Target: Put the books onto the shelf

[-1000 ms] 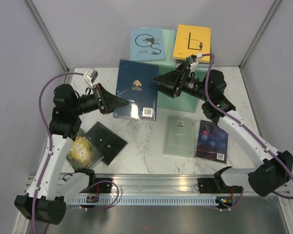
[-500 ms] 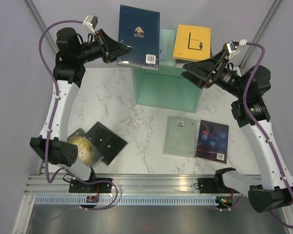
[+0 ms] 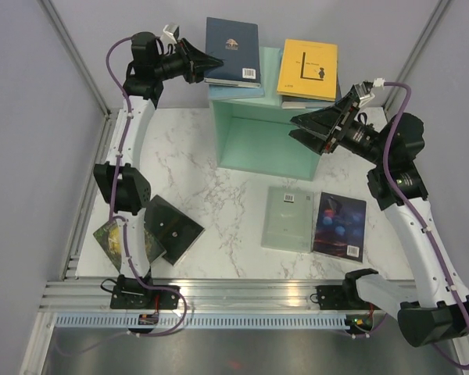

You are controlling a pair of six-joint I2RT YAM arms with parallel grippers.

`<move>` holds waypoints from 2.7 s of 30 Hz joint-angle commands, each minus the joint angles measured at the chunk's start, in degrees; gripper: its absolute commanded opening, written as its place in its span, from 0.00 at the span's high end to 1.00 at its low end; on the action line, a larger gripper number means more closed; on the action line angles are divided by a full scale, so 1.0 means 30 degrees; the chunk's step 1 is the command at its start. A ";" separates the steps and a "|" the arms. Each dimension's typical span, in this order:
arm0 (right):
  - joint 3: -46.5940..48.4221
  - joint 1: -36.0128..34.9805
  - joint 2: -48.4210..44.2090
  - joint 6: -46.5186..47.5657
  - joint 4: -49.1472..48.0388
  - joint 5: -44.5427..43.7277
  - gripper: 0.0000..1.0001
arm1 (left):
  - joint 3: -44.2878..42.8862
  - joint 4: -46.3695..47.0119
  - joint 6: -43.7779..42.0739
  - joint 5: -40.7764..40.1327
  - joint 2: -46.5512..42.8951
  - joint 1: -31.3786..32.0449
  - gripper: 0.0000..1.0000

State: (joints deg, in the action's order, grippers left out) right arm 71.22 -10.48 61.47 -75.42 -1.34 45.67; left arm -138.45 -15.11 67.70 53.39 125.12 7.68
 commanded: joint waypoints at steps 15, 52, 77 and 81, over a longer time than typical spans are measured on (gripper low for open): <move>-0.1620 0.0329 -0.1007 0.0207 -0.0050 -0.0340 0.14 | 0.0184 0.0292 -0.1356 0.1304 -0.1746 0.0222 0.39; -0.2502 0.0476 -0.2736 0.3891 0.3609 -0.0605 0.21 | 0.3169 -1.0343 -1.0966 -0.8853 -0.7453 -0.2502 0.16; -0.1776 -1.2559 0.9150 0.8498 0.2414 -0.4064 0.18 | 2.5285 -1.4064 -1.0732 -1.9931 -1.8473 -1.1141 0.00; 0.1389 -1.3554 1.2929 0.8527 0.1884 -0.3359 0.17 | 2.6695 -1.3334 -1.1139 -1.9789 -1.8942 -1.3597 0.00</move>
State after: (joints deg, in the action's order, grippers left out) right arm 68.36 -49.28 96.01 -50.72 10.15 33.74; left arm -60.60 -57.06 36.60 -4.03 69.76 -28.95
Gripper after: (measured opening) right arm 0.828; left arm 0.994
